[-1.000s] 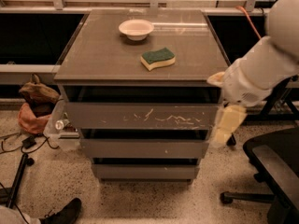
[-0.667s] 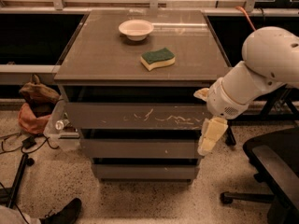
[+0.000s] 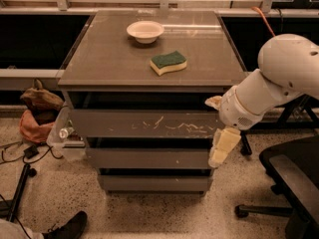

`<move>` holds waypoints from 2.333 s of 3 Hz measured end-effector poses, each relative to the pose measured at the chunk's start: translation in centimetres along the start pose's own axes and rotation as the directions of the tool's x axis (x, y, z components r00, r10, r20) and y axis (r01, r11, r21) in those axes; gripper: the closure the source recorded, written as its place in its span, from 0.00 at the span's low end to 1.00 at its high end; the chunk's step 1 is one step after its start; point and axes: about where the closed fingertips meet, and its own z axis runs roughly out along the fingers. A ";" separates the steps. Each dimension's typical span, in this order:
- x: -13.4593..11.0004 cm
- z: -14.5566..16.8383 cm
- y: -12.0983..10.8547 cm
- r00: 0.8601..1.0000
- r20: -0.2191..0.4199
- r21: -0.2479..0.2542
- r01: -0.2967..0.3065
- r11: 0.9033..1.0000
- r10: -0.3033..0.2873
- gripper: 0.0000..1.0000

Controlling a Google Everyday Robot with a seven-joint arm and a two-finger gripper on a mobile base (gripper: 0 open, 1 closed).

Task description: Open middle drawer

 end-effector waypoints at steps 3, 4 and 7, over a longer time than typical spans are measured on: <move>0.5 19.5 4.4 0.992 0.123 -0.027 0.001 1.000 0.002 0.00; 0.1 19.6 2.6 0.990 0.143 0.044 -0.009 0.999 0.002 0.00; 3.0 26.5 2.6 0.986 0.148 0.041 -0.088 0.995 0.081 0.00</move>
Offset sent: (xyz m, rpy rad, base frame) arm -0.0040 0.0964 -0.2037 0.1905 -0.0421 -0.0189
